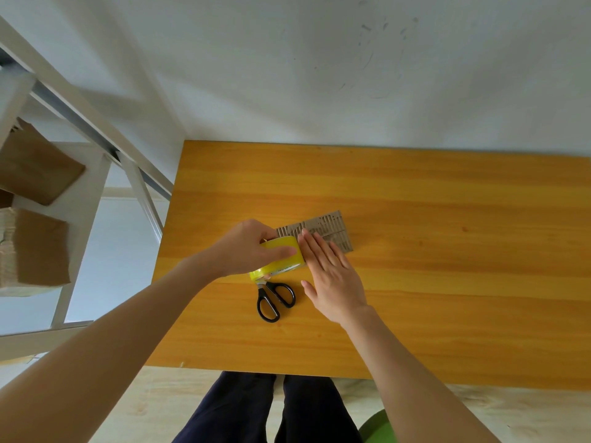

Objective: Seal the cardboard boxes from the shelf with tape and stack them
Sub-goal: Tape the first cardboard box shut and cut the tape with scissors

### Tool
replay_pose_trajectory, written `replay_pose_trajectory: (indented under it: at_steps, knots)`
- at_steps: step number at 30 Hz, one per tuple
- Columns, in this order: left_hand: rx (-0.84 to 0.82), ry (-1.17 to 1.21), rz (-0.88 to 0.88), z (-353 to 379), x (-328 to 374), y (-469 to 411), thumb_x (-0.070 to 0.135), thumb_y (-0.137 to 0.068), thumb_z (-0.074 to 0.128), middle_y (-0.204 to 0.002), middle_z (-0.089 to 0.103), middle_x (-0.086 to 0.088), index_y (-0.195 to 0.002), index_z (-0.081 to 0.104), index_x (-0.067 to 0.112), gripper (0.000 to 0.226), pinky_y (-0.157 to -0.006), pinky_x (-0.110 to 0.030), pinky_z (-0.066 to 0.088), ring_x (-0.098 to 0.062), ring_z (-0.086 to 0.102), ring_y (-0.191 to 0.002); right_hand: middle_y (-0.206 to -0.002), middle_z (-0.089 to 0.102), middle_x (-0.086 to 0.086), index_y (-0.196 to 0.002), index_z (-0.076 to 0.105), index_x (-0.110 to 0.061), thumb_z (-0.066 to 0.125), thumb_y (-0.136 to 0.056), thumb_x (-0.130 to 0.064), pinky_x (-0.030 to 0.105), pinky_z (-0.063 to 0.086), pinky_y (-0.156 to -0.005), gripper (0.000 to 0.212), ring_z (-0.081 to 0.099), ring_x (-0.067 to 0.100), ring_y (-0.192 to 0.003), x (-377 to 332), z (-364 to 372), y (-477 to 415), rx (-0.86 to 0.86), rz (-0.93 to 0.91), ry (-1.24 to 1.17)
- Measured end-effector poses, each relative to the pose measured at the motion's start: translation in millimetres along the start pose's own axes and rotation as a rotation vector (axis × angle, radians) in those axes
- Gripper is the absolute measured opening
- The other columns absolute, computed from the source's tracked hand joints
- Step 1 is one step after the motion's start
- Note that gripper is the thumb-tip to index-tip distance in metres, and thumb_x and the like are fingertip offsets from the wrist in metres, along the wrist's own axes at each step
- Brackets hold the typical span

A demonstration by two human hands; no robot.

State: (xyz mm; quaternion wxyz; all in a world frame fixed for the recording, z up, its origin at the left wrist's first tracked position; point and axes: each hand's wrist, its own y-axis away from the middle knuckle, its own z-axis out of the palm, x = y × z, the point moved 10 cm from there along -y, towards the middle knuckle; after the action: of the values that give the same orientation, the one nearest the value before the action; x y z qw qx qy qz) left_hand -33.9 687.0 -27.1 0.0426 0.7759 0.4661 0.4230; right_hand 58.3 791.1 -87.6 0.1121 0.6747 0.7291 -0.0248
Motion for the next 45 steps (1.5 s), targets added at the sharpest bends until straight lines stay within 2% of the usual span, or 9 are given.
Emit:
replay_pose_trajectory:
  at_steps: [6, 13, 21, 28, 32, 35, 39, 42, 45]
  knots:
    - [0.062, -0.031, -0.024, -8.3, -15.5, 10.1, 0.049, -0.083, 0.065, -0.067, 0.061, -0.018, -0.068, 0.064, 0.004, 0.047, -0.047, -0.027, 0.030, -0.014, 0.042, -0.050, -0.162, -0.004, 0.001, -0.155, -0.003, -0.013, 0.057, -0.094, -0.038, 0.033, 0.001, -0.121, 0.089, -0.002, 0.015, -0.149, 0.6, 0.1, -2.4, -0.017, 0.015, 0.010]
    - [0.072, -0.018, -0.056, -4.9, -20.6, 4.5, 0.048, -0.084, 0.064, -0.059, 0.047, -0.005, -0.074, 0.063, 0.002, 0.047, -0.046, -0.026, 0.025, -0.014, 0.037, -0.050, -0.159, -0.018, 0.005, -0.150, -0.014, -0.010, 0.058, -0.093, -0.038, 0.034, -0.007, -0.120, 0.096, -0.015, 0.019, -0.147, 18.4, -10.2, -3.5, -0.017, 0.147, 0.007]
    - [0.013, 0.023, -0.073, -1.3, -39.4, 5.4, 0.048, -0.083, 0.066, -0.077, 0.064, -0.014, -0.078, 0.065, 0.013, 0.035, -0.053, -0.030, 0.038, -0.016, 0.053, -0.061, -0.161, -0.015, 0.002, -0.152, -0.012, -0.012, 0.060, -0.092, -0.029, 0.035, -0.005, -0.121, 0.095, -0.009, 0.018, -0.149, 17.5, -6.1, 0.8, -0.035, 0.139, 0.024]
    - [-0.231, -0.045, -0.077, 12.6, -27.9, -16.9, 0.038, -0.088, 0.062, -0.139, 0.047, 0.004, -0.131, 0.053, 0.032, 0.045, -0.089, -0.029, 0.038, -0.015, 0.048, -0.112, -0.159, -0.018, 0.005, -0.150, -0.014, -0.008, 0.065, -0.087, -0.030, 0.036, -0.007, -0.120, 0.104, -0.008, 0.020, -0.149, 15.9, -3.5, 0.8, -0.063, 0.182, 0.029]
    - [-0.340, -0.045, -0.103, 15.9, -18.9, -26.3, 0.046, -0.079, 0.057, -0.129, 0.054, 0.001, -0.118, 0.064, 0.028, 0.043, -0.086, -0.031, 0.035, -0.017, 0.047, -0.108, -0.160, -0.010, 0.010, -0.151, -0.007, -0.005, 0.067, -0.087, -0.016, 0.036, -0.003, -0.120, 0.098, -0.008, 0.022, -0.148, 14.9, -11.0, -0.5, -0.005, 0.190, -0.047]
    - [-0.293, -0.057, -0.106, 13.8, -19.2, -30.7, 0.052, -0.084, 0.062, -0.115, 0.053, 0.007, -0.110, 0.067, 0.026, 0.037, -0.084, -0.030, 0.036, -0.015, 0.048, -0.103, -0.159, 0.018, 0.020, -0.151, 0.019, 0.003, 0.071, -0.076, 0.001, 0.039, 0.016, -0.119, 0.091, 0.014, 0.029, -0.148, 15.2, -28.9, 4.9, 0.182, 0.250, -0.137]
    - [-0.240, -0.055, -0.070, 11.4, -17.5, -34.9, 0.041, -0.085, 0.065, -0.108, 0.054, 0.007, -0.100, 0.068, 0.027, 0.021, -0.064, -0.021, 0.037, -0.009, 0.050, -0.088, -0.115, 0.063, 0.019, -0.117, 0.048, -0.005, 0.076, -0.067, 0.002, 0.040, 0.056, -0.084, 0.058, 0.064, 0.031, -0.103, -17.2, -36.0, 32.4, 0.400, 0.084, -0.133]
    - [-0.218, -0.030, -0.050, 8.0, -14.5, -35.9, 0.034, -0.085, 0.065, -0.104, 0.057, 0.007, -0.094, 0.069, 0.029, 0.011, -0.060, -0.021, 0.038, -0.002, 0.052, -0.081, -0.086, 0.062, 0.008, -0.097, 0.055, -0.007, 0.081, -0.069, 0.002, 0.033, 0.055, -0.062, 0.039, 0.061, 0.021, -0.071, -49.5, -11.2, 44.4, 0.324, -0.047, -0.202]
    - [-0.212, -0.041, -0.027, 6.5, -12.4, -36.6, 0.031, -0.085, 0.065, -0.100, 0.060, 0.009, -0.092, 0.070, 0.029, 0.009, -0.058, -0.021, 0.040, -0.001, 0.054, -0.078, -0.082, 0.062, 0.001, -0.086, 0.066, -0.011, 0.088, -0.068, -0.022, 0.026, 0.054, -0.056, 0.030, 0.061, 0.015, -0.065, -71.1, 20.2, 39.4, 0.108, -0.042, -0.197]
